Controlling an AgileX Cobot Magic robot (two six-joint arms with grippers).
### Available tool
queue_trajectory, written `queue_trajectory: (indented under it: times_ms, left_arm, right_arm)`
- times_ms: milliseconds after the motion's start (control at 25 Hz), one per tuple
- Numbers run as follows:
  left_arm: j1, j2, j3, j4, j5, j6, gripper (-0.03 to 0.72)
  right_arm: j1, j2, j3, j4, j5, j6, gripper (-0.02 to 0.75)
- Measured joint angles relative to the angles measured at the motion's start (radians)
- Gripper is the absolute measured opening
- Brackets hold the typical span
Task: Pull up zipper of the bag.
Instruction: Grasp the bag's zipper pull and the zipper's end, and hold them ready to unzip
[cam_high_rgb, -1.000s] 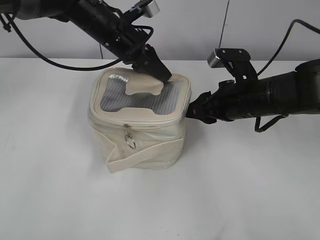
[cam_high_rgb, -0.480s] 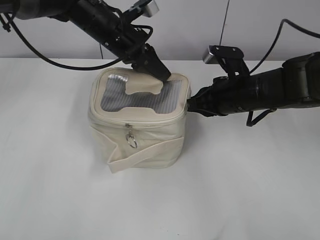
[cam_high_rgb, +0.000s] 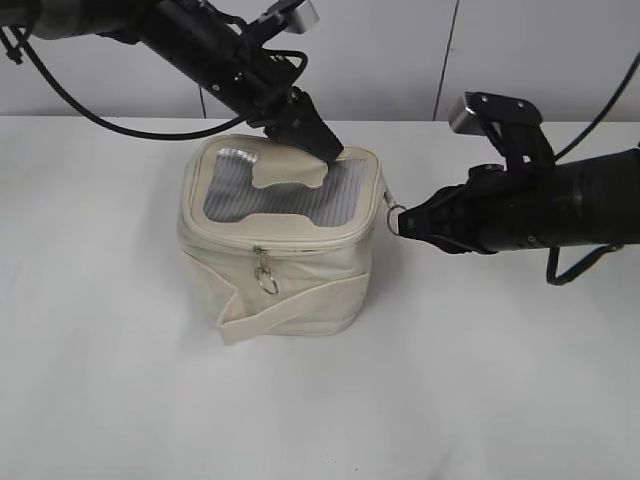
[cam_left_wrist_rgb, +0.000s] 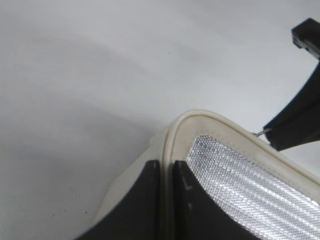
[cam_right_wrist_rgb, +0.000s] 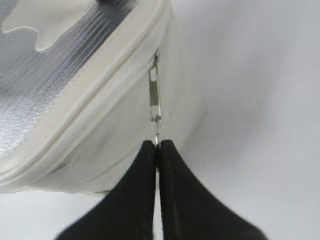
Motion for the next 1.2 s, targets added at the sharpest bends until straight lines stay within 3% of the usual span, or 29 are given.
queue_trajectory:
  times_ms: [440, 720, 920, 1200]
  left_arm:
    - [0.0, 0.0, 0.0, 0.003, -0.007, -0.062, 0.039]
    - [0.0, 0.0, 0.0, 0.005, -0.013, -0.099, 0.038]
    - [-0.002, 0.0, 0.0, 0.005, -0.012, -0.109, 0.038]
    - [-0.009, -0.001, 0.0, 0.006, -0.035, -0.162, 0.038]
  right_arm:
    - [0.006, -0.081, 0.073, -0.136, 0.203, 0.119, 0.008]
    - [0.17, -0.082, 0.074, -0.226, 0.212, 0.187, 0.008]
    - [0.252, -0.076, 0.056, -0.169, 0.136, 0.197, 0.008]
    - [0.341, 0.048, -0.129, -0.148, 0.132, 0.209, 0.008]
